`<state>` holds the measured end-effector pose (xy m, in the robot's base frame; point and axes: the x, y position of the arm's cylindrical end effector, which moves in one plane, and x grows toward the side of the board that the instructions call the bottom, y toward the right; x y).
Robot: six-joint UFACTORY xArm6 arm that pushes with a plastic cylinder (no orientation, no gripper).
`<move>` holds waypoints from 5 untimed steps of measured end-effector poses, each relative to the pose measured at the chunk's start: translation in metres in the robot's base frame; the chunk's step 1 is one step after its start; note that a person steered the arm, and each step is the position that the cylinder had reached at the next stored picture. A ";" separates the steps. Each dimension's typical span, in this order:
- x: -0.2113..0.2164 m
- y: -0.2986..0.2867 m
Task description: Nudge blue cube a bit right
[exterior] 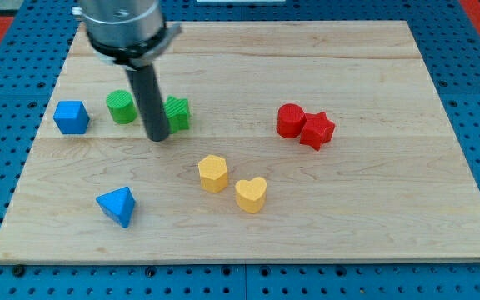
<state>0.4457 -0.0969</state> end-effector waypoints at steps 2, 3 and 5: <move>-0.011 0.054; -0.021 -0.005; 0.051 -0.083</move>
<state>0.4962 -0.1802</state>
